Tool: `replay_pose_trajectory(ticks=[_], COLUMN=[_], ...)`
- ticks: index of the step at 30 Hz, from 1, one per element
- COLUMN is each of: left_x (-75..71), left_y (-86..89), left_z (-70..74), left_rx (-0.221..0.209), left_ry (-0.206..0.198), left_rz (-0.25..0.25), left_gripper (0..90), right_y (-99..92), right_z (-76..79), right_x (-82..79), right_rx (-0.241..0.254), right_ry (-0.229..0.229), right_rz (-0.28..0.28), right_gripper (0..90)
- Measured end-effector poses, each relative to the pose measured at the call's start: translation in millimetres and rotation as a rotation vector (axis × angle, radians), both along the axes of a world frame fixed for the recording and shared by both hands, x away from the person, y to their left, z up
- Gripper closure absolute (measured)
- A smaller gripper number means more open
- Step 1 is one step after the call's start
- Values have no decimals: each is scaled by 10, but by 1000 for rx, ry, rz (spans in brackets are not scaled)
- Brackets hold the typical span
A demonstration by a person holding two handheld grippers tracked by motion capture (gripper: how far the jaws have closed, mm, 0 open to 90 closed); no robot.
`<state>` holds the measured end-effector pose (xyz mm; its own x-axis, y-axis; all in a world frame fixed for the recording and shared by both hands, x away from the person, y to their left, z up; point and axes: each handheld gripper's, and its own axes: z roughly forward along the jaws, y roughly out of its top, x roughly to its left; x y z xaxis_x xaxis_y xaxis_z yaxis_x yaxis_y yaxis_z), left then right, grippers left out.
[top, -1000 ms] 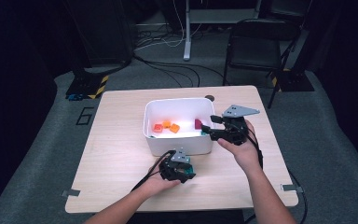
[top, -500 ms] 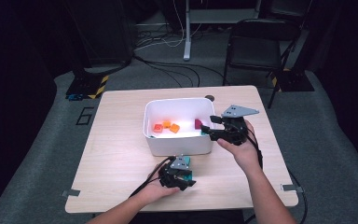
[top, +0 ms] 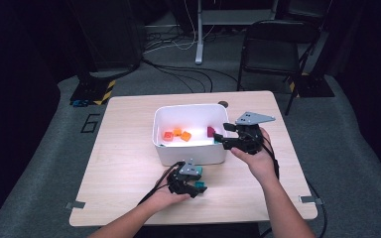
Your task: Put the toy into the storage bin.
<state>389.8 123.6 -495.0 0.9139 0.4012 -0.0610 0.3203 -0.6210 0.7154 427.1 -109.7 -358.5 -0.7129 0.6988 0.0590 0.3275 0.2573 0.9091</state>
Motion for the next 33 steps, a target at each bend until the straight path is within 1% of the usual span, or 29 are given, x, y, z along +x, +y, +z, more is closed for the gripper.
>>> replay_pose_trajectory(ticks=[3,4,6,8,12,15,18,20,26,29,33], left_x=[7,7,3,-8,-29,-45,-54,-64,-65,-60,-54], left_y=[-21,-22,-19,-8,28,37,37,32,41,46,58], left_z=[-34,-39,-53,-58,-97,-132,-147,-158,-124,-91,-24], left_rx=[7,18,15,16,38,37,54,41,47,33,27], left_ry=[15,16,21,25,33,32,24,24,19,19,15], left_rz=[-4,-11,-18,-13,-7,-6,-10,-3,-9,-5,-5], left_gripper=[472,471,471,475,497,530,564,572,582,582,582], right_y=[-4,-4,-3,-6,-5,4,8,9,5,3,0], right_z=[1,2,3,4,4,4,2,0,1,3,6], right_x=[0,0,-2,-2,-2,-3,-2,-1,-1,-3,-3], right_rx=[-1,-2,-2,0,-1,-3,-5,-5,-4,-2,-1], right_ry=[-1,-3,-3,-3,-4,-3,-3,-3,-3,-4,-5], right_rz=[0,1,1,1,0,2,4,4,3,2,0], right_gripper=[428,428,428,428,428,428,428,428,428,428,428])
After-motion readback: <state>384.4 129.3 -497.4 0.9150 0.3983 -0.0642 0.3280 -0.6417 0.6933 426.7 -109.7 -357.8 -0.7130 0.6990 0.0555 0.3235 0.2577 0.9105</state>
